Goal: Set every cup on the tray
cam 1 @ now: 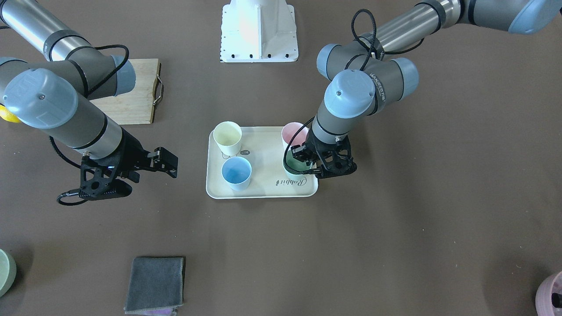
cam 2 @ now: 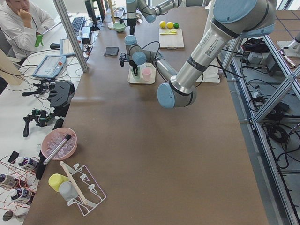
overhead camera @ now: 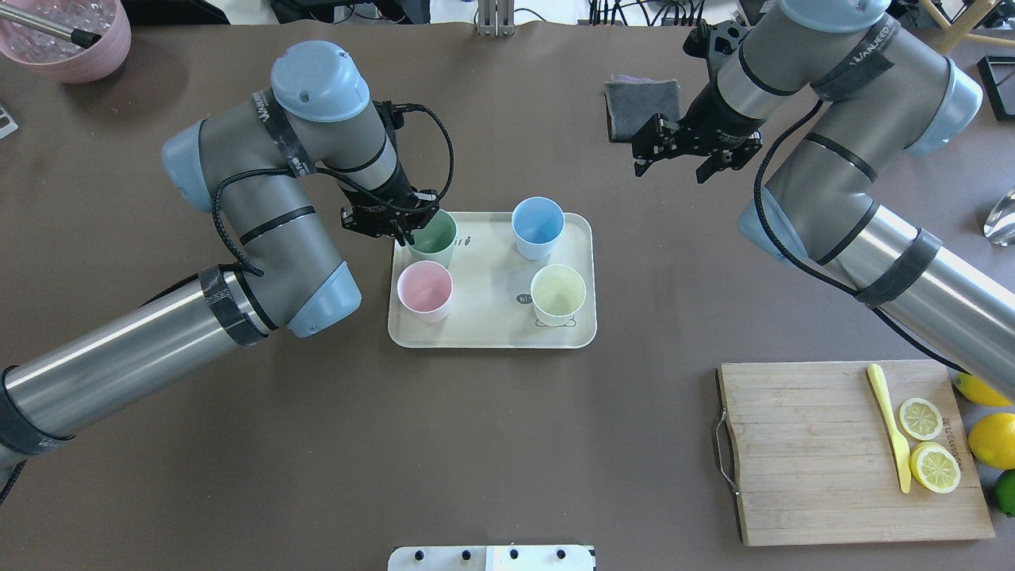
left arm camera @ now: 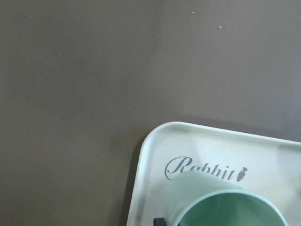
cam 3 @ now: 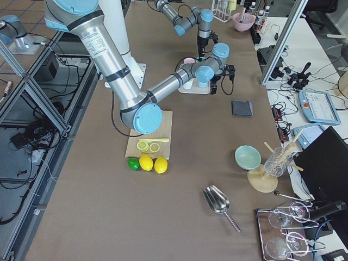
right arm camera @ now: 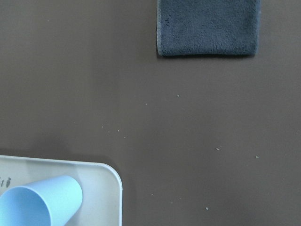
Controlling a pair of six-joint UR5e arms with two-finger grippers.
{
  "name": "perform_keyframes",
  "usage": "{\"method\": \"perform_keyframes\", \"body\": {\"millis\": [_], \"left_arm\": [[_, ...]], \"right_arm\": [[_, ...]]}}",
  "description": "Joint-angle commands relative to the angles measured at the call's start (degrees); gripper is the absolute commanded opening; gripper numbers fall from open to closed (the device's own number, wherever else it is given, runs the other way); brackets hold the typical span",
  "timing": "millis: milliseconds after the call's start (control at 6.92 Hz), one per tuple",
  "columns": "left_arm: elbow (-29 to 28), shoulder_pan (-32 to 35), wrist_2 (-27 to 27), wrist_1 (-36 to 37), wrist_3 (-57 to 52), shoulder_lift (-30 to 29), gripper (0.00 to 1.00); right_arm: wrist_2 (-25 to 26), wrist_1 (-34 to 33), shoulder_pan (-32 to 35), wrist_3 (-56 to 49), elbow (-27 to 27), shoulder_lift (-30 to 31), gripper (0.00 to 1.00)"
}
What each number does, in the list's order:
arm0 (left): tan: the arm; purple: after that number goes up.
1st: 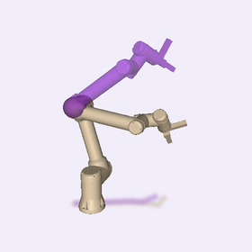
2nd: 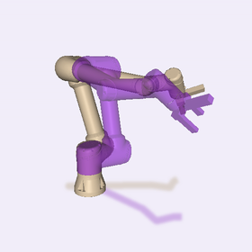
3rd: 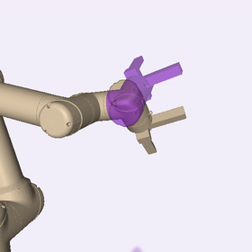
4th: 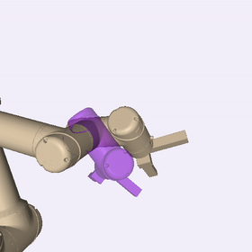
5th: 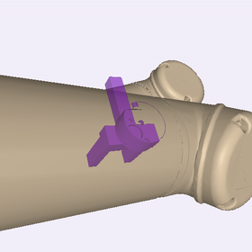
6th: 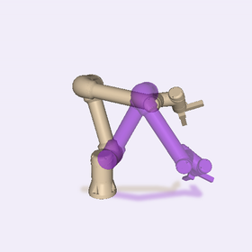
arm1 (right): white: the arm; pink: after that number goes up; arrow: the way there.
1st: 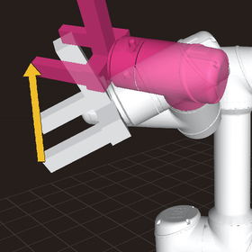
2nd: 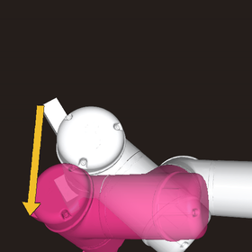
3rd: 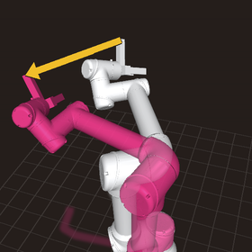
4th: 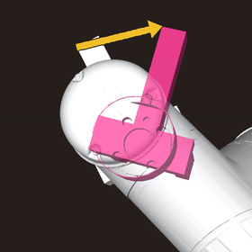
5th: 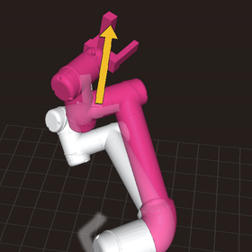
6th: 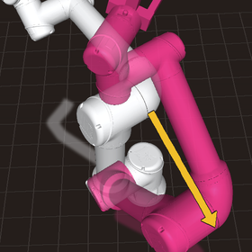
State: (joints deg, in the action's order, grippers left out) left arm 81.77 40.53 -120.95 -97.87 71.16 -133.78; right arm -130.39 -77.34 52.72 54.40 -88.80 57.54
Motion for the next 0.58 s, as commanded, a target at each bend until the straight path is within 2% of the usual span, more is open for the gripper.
{"method": "perform_keyframes", "body": {"millis": [0,289,433], "left_arm": [[0.0,-0.1,0.5,-0.2,-0.1,-0.3,0.98],[3.0,5.1,-1.7,1.0,-2.2,1.2,0.98],[9.1,7.9,-3.8,1.9,-6.8,7.1,0.98]], "right_arm": [[0.0,0.0,0.1,-0.1,-1.1,1.1,1.0],[-0.5,-0.1,1.9,-0.5,-1.7,1.6,1.0],[-1.0,-0.1,4.3,-3.8,-2.4,3.4,1.0]]}}
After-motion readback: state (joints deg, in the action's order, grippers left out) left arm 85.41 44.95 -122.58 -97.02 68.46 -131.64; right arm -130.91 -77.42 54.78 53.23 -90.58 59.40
